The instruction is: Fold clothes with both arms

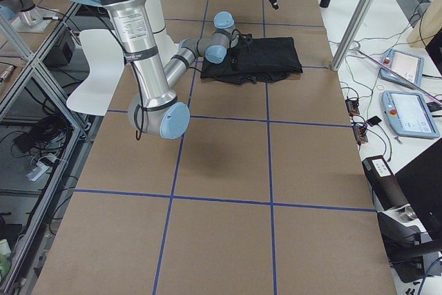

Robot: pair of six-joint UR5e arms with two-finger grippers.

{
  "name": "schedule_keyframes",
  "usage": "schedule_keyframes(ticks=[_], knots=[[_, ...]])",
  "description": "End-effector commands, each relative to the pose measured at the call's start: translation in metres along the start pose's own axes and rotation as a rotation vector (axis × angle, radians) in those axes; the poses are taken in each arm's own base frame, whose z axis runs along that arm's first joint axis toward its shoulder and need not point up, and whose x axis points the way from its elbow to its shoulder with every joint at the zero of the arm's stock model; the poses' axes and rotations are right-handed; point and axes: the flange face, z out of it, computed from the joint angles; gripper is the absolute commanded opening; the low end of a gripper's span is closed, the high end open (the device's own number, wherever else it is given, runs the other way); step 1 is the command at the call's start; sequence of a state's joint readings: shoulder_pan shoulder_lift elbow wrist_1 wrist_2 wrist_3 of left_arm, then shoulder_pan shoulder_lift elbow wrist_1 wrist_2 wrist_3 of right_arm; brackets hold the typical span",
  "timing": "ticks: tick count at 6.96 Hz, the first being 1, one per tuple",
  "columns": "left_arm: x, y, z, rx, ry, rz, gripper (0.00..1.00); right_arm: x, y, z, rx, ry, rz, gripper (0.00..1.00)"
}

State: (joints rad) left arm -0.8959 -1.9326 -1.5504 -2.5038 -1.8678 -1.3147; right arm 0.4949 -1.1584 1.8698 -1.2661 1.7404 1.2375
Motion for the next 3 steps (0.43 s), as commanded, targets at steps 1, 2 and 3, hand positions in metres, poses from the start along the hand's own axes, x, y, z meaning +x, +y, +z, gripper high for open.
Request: schedule_keyframes(ticks=[1, 2, 3], knots=[[-0.011, 0.008, -0.017, -0.002, 0.002, 0.0, 1.0, -0.019, 0.049, 0.026, 0.027, 0.14, -0.175, 1.0], [-0.013, 0.009, -0.018, -0.002, 0.001, -0.002, 1.0, -0.03, 0.077, 0.037, 0.029, 0.172, -0.217, 1.0], [-0.014, 0.01, -0.018, -0.015, 0.001, -0.001, 1.0, -0.031, 0.089, 0.042, 0.017, 0.197, -0.235, 1.0]])
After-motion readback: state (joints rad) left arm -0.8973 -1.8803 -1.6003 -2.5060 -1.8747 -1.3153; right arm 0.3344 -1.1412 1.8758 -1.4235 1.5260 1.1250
